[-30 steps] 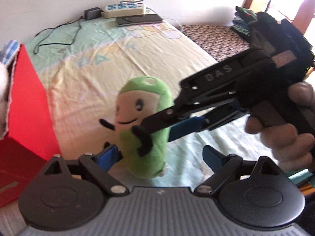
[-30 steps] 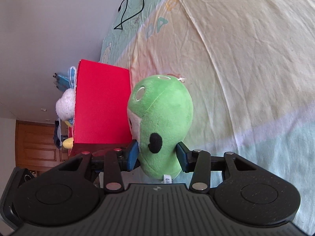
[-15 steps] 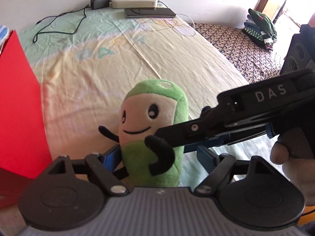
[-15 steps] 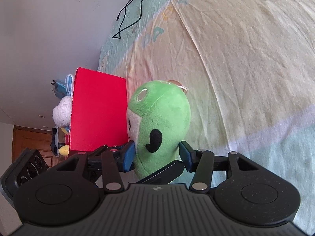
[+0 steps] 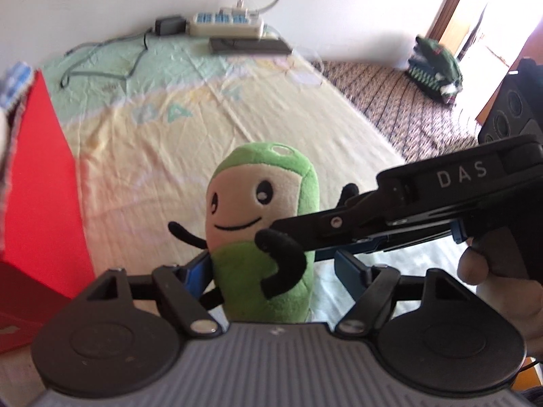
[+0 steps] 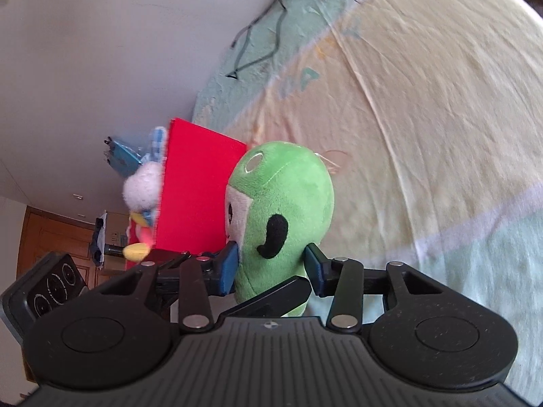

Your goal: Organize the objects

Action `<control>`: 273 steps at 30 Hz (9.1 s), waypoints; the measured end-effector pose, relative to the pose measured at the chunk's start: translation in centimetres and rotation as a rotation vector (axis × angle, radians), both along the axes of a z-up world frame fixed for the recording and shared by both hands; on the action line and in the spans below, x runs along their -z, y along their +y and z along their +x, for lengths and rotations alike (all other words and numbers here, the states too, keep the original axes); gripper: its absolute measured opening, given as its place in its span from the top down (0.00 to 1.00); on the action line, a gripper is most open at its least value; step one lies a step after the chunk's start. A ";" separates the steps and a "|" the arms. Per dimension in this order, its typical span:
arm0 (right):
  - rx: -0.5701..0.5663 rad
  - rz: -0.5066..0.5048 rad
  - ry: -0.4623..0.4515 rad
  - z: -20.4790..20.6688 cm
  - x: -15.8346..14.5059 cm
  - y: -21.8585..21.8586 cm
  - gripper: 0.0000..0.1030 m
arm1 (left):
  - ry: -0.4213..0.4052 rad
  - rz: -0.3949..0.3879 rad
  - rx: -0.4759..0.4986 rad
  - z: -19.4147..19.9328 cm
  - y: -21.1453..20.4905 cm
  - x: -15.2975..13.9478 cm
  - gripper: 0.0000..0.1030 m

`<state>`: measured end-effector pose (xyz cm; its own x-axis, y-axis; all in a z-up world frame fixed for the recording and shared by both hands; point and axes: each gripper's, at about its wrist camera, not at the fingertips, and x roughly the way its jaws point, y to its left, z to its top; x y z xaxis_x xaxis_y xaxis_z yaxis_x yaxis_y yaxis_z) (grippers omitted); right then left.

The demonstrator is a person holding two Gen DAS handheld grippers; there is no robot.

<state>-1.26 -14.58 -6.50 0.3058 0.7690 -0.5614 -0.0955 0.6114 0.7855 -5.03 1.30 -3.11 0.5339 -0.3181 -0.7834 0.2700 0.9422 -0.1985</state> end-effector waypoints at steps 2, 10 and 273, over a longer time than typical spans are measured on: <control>-0.001 -0.010 -0.062 -0.6 -1.9 0.7 0.56 | -0.038 -0.021 -0.004 -0.6 0.7 -1.5 0.25; -0.006 0.053 -0.261 -3.1 -8.1 6.1 0.56 | -0.237 -0.026 -0.037 -3.8 5.4 -8.4 0.25; 0.190 -0.707 -0.365 -5.3 -10.3 29.6 0.19 | 0.074 0.366 -0.610 -5.8 26.5 -6.1 0.03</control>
<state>-6.56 15.02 3.84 0.6528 0.1871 -0.7340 -0.1159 0.9823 0.1473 -10.88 27.76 2.96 0.4736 0.3111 -0.8240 -0.3287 0.9304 0.1623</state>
